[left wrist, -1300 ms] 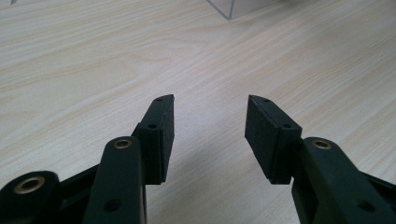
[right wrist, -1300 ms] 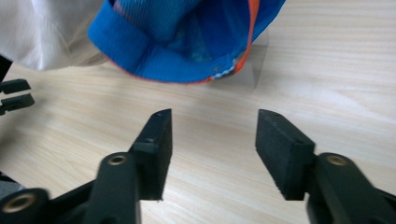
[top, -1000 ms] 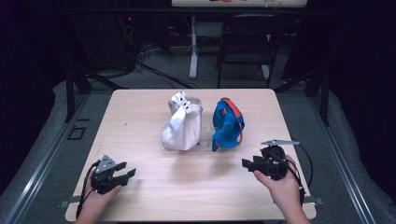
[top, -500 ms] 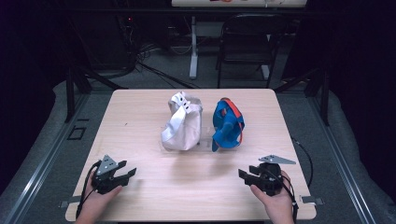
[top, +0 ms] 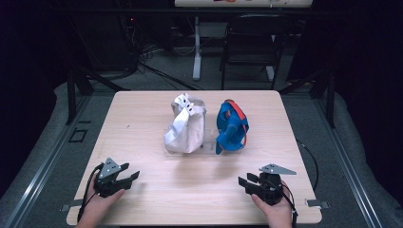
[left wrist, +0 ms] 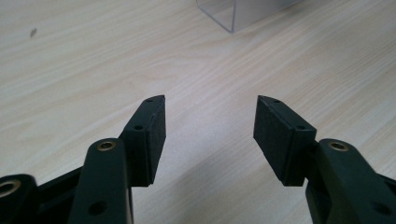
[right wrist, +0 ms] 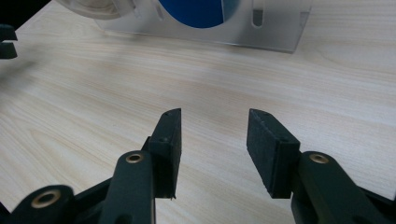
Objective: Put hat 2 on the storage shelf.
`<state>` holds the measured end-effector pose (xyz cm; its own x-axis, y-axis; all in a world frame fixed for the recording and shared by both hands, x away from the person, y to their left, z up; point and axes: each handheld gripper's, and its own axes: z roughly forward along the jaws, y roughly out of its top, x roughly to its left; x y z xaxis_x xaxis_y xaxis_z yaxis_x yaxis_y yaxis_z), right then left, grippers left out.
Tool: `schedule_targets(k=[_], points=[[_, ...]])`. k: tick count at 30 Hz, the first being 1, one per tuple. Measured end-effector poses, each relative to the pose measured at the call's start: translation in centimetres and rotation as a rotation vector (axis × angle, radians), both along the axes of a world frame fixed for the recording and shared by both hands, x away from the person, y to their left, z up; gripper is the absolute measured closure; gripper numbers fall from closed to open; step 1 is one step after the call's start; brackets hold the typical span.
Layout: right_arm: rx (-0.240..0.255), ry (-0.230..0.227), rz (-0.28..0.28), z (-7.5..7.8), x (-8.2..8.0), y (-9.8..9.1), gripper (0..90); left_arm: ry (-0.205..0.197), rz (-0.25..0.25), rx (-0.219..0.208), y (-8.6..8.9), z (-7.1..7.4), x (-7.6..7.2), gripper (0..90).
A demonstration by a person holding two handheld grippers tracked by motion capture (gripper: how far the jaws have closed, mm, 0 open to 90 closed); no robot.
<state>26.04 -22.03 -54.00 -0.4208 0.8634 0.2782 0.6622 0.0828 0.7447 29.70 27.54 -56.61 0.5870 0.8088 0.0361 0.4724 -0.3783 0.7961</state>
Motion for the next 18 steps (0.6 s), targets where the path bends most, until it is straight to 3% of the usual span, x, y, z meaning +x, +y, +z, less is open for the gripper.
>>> schedule_targets(k=[1,5,10,14,16,17,18], points=[[-0.015,-0.037,0.000,-0.2,-0.1,0.1,54.9,-0.003,0.002,-0.006,0.1,0.1,0.0,44.1],[-0.035,-0.061,-0.008,-0.5,-0.2,0.2,52.6,-0.009,0.013,-0.009,0.2,0.2,0.0,42.4],[-0.042,-0.087,-0.024,-0.6,-0.2,0.3,50.4,0.026,0.027,-0.013,0.1,-0.1,0.1,41.5],[-0.048,-0.088,-0.034,-0.8,0.0,0.2,43.0,0.061,0.042,-0.017,-0.1,-0.2,0.2,38.0],[-0.035,-0.076,-0.040,-0.9,0.1,0.0,42.7,0.075,0.040,-0.024,-0.2,-0.2,0.2,37.0],[0.022,-0.046,-0.065,-1.1,0.3,-0.3,39.8,0.078,0.038,-0.050,-0.3,-0.2,0.2,34.1],[0.059,-0.006,-0.072,-1.2,0.4,-0.5,35.5,0.078,0.038,-0.050,-0.3,-0.2,0.2,33.2]])
